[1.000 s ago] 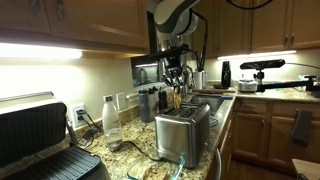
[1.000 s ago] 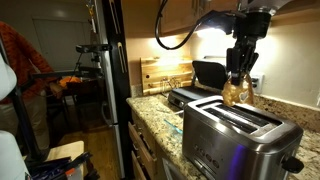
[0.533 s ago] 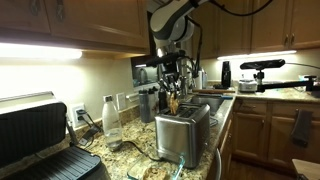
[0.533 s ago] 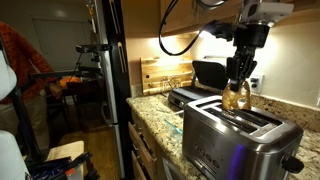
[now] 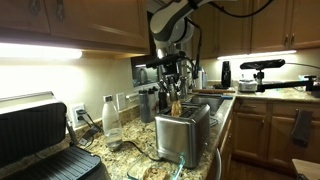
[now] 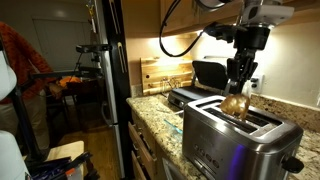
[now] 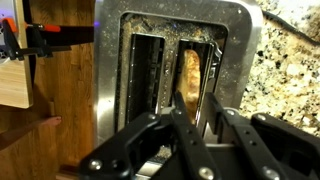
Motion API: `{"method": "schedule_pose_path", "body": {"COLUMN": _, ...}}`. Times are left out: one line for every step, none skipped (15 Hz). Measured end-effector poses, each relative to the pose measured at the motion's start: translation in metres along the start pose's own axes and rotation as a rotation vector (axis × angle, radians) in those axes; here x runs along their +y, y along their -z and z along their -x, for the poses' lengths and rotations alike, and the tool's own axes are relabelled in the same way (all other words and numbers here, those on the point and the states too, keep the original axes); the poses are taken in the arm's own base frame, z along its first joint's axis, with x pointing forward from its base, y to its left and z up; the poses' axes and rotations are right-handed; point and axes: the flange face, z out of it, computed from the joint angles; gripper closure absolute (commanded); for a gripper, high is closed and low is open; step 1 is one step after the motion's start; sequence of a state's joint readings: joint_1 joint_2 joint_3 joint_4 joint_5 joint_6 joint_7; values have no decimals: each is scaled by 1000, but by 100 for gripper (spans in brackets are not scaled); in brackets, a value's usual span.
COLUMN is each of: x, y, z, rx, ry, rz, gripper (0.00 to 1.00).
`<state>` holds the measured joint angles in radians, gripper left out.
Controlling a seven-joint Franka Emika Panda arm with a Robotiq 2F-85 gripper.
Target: Pick up one slice of bread from the glass bowl and place it in the toaster
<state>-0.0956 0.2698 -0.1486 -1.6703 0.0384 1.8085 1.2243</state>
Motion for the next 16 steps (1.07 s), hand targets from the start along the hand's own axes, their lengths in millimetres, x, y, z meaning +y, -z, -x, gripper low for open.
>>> {"method": "schedule_pose_path", "body": {"x": 0, "y": 0, "z": 0, "rx": 0, "ry": 0, "rz": 0, "gripper": 36}}
{"method": "schedule_pose_path", "body": {"x": 0, "y": 0, "z": 0, "rx": 0, "ry": -1, "rz": -1, "gripper": 29}}
{"method": "schedule_pose_path", "body": {"x": 0, "y": 0, "z": 0, "rx": 0, "ry": -1, "rz": -1, "gripper": 23}}
{"method": "schedule_pose_path", "body": {"x": 0, "y": 0, "z": 0, "rx": 0, "ry": -1, "rz": -1, "gripper": 16}}
{"method": "schedule_pose_path", "body": {"x": 0, "y": 0, "z": 0, "rx": 0, "ry": -1, "rz": -2, "gripper": 10}}
{"method": "schedule_pose_path", "body": {"x": 0, "y": 0, "z": 0, "rx": 1, "ry": 0, "rz": -3, "gripper": 3}}
{"method": "schedule_pose_path", "body": {"x": -1, "y": 1, "z": 0, "rx": 2, "ry": 1, "rz": -6, "gripper": 1}}
{"method": "schedule_pose_path", "body": {"x": -1, "y": 1, "z": -1, "rx": 3, "ry": 2, "rz": -10, "gripper": 0}}
{"method": "schedule_pose_path", "body": {"x": -1, "y": 1, "z": 0, "rx": 4, "ry": 3, "rz": -11, "gripper": 0}}
{"method": "schedule_pose_path", "body": {"x": -1, "y": 1, "z": 0, "rx": 4, "ry": 5, "rz": -13, "gripper": 3}}
{"method": "schedule_pose_path", "body": {"x": -1, "y": 1, "z": 0, "rx": 5, "ry": 6, "rz": -12, "gripper": 0}}
{"method": "schedule_pose_path", "body": {"x": -2, "y": 0, "z": 0, "rx": 5, "ry": 6, "rz": -11, "gripper": 0}}
{"method": "schedule_pose_path", "body": {"x": -2, "y": 0, "z": 0, "rx": 5, "ry": 6, "rz": -10, "gripper": 0}}
{"method": "schedule_pose_path", "body": {"x": -2, "y": -1, "z": 0, "rx": 5, "ry": 6, "rz": -9, "gripper": 0}}
{"method": "schedule_pose_path", "body": {"x": -2, "y": -1, "z": 0, "rx": 5, "ry": 6, "rz": -9, "gripper": 0}}
{"method": "schedule_pose_path", "body": {"x": -2, "y": -1, "z": 0, "rx": 5, "ry": 6, "rz": -9, "gripper": 0}}
